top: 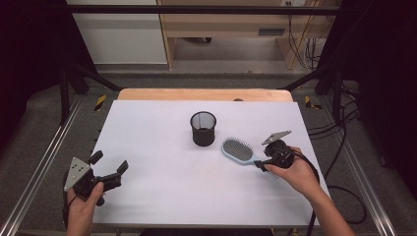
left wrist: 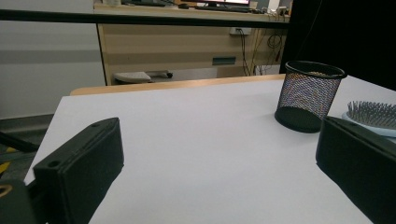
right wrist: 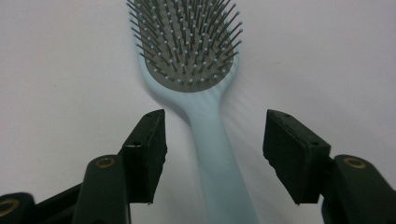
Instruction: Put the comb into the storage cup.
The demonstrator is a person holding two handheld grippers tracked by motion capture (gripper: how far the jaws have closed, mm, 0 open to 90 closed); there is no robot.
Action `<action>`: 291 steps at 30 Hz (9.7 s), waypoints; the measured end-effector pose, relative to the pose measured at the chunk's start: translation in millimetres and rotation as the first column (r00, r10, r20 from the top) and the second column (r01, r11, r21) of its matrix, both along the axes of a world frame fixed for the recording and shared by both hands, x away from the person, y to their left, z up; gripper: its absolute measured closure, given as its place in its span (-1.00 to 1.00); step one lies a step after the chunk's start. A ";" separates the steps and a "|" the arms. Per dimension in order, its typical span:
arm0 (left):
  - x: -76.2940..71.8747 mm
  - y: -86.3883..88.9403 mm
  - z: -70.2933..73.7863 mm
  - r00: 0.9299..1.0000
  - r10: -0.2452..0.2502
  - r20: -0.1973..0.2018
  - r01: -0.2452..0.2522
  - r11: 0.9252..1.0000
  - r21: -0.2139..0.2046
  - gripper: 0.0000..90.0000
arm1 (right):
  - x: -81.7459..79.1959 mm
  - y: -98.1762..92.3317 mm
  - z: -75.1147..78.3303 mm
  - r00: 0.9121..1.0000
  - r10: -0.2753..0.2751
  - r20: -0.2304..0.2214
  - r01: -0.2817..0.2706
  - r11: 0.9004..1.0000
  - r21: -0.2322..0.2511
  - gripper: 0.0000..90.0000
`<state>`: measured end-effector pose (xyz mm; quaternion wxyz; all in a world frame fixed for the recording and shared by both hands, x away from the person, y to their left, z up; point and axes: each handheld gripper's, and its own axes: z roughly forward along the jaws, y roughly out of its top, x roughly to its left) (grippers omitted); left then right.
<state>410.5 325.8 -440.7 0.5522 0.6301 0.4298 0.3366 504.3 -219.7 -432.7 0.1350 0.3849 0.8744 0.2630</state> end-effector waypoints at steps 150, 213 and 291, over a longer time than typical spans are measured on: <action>2.0 -3.7 -1.8 1.000 -0.010 -0.012 0.010 1.000 0.026 -0.98 | 49.0 34.0 -13.5 0.940 0.179 -0.291 -0.247 0.944 -0.218 0.46; 1.8 -2.3 -2.1 1.000 -0.003 -0.018 0.003 1.000 0.027 -0.98 | 42.7 30.9 -6.3 0.958 0.181 -0.223 -0.244 0.924 -0.296 0.55; 1.1 -2.8 -2.5 1.000 0.009 -0.004 -0.009 1.000 0.025 -0.98 | 29.7 98.7 43.9 0.894 -0.121 0.432 -0.071 0.912 0.404 0.55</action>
